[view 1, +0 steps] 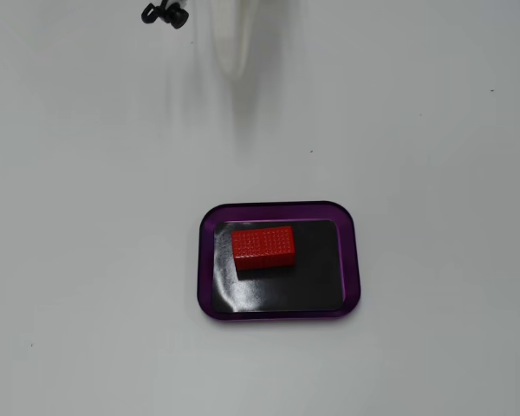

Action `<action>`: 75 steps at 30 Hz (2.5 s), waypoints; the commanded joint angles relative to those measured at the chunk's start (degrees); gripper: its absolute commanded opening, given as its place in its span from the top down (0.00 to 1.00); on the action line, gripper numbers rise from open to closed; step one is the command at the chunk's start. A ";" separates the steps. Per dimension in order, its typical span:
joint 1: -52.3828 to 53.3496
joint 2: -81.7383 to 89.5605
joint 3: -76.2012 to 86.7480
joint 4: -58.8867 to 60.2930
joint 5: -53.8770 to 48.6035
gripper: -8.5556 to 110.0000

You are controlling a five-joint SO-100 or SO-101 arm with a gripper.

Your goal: Remove the cube from the box.

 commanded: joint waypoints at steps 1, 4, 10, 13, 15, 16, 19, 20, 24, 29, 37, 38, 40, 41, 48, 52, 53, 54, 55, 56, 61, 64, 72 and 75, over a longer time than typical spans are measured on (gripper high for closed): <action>0.35 -36.91 -33.93 -5.71 0.53 0.93; 0.26 -45.26 -38.76 -4.57 0.53 0.93; -0.09 -56.87 -49.31 -2.46 0.44 0.93; -0.35 -62.49 -53.96 -1.58 0.44 0.92; -0.35 -66.45 -57.22 0.53 0.44 0.90; -0.35 -68.38 -58.89 1.58 0.44 0.88; 0.09 -73.56 -63.90 3.34 0.44 0.81; 0.18 -74.97 -65.48 3.69 0.26 0.79; -0.35 -80.68 -70.93 4.13 -0.09 0.74; -0.88 -88.68 -74.79 4.13 0.26 0.73; -5.89 -102.83 -81.04 4.31 -0.26 0.73; -6.06 -104.41 -82.79 4.83 -0.26 0.73; -6.15 -107.49 -86.48 6.33 -0.26 0.73; -6.15 -109.16 -88.24 7.03 -0.18 0.73; -5.63 -119.53 -98.09 8.53 -0.26 0.73; -6.06 -123.40 -99.84 8.53 -0.26 0.73; -6.15 -124.19 -100.28 8.53 -0.35 0.73; -6.15 -124.89 -100.55 8.53 -0.35 0.73; -6.15 -125.42 -100.99 8.53 -0.35 0.73; -6.06 -125.95 -101.34 8.53 -0.35 0.74; -5.63 -126.83 -101.69 8.53 -0.53 0.74; -5.63 -126.74 -101.69 8.53 -0.53 0.81; -5.98 -126.21 -101.69 8.44 -0.53 0.93; -6.24 -125.86 -101.78 8.53 -0.53 0.93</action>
